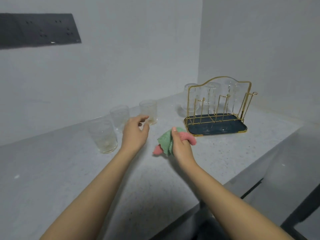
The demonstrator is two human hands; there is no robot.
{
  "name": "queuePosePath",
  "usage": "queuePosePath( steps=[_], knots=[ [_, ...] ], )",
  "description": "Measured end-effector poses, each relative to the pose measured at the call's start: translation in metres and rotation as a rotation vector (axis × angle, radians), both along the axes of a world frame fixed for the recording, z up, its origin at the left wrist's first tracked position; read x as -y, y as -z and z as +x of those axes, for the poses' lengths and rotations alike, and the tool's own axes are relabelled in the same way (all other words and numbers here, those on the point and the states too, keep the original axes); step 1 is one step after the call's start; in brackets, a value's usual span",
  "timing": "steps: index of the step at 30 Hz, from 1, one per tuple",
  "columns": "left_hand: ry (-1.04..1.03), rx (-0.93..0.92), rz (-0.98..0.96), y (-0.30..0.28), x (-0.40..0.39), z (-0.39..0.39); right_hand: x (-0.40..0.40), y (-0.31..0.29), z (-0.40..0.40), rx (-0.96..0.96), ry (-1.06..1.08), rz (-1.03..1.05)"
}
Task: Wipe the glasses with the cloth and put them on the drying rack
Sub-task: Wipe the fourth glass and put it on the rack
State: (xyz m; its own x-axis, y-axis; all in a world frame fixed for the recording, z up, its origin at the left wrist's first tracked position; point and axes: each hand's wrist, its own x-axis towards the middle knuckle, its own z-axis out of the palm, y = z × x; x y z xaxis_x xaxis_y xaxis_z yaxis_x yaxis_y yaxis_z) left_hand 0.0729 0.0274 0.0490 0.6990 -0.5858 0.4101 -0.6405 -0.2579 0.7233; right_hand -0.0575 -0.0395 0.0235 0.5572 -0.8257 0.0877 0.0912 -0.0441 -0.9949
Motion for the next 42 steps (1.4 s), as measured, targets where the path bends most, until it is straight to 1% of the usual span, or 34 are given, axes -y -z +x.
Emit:
queuePosePath(
  steps=[3,5,7,10,13,16,22,26,29,30,32,34,36,37,39,40,41,42],
  knots=[
    [-0.221,0.142,0.029,0.014,-0.031,0.016,-0.021,0.007,0.019,0.008,-0.041,-0.004],
    [-0.296,0.187,0.045,0.022,-0.046,0.027,-0.03,0.012,0.031,0.007,-0.042,-0.01],
    [-0.353,0.188,0.04,0.028,-0.057,0.038,-0.038,0.015,0.045,-0.005,-0.083,-0.009],
    [-0.445,0.153,0.057,0.034,-0.064,0.053,-0.048,0.02,0.06,0.039,-0.186,0.019],
    [-0.48,0.058,0.049,0.037,-0.066,0.066,-0.052,0.022,0.066,0.036,-0.172,0.056],
    [-0.433,-0.101,-0.023,0.038,-0.065,0.076,-0.052,0.022,0.066,0.032,-0.183,0.092],
    [-0.377,-0.268,-0.157,0.034,-0.062,0.077,-0.051,0.022,0.063,0.047,-0.176,0.114],
    [-0.356,-0.333,-0.17,0.026,-0.061,0.066,-0.049,0.017,0.055,0.048,-0.165,0.16],
    [-0.281,-0.416,-0.212,0.017,-0.054,0.043,-0.044,0.014,0.05,0.06,-0.08,0.251],
    [-0.241,-0.466,-0.237,0.013,-0.051,0.035,-0.043,0.011,0.048,0.054,-0.035,0.27],
    [-0.135,-0.595,-0.322,0.008,-0.041,0.017,-0.038,0.006,0.038,0.038,-0.019,0.3],
    [-0.007,-0.752,-0.41,0.004,-0.03,-0.001,-0.04,-0.003,0.024,0.055,-0.054,0.257],
    [0.13,-0.865,-0.456,0.004,-0.016,-0.018,-0.044,-0.007,0.009,0.063,-0.094,0.121],
    [0.176,-0.886,-0.465,0.005,-0.011,-0.026,-0.047,-0.007,0.004,0.076,-0.105,0.015],
    [0.253,-0.887,-0.474,0.007,-0.001,-0.04,-0.046,-0.006,-0.004,0.034,-0.086,-0.177],
    [0.291,-0.882,-0.475,0.008,0.003,-0.047,-0.036,-0.007,-0.007,-0.007,-0.074,-0.214],
    [0.317,-0.878,-0.47,0.009,0.006,-0.054,-0.024,-0.012,-0.009,-0.037,-0.08,-0.19],
    [0.332,-0.875,-0.462,0.01,0.009,-0.06,-0.013,-0.017,-0.012,-0.092,-0.081,-0.109]
  ],
)
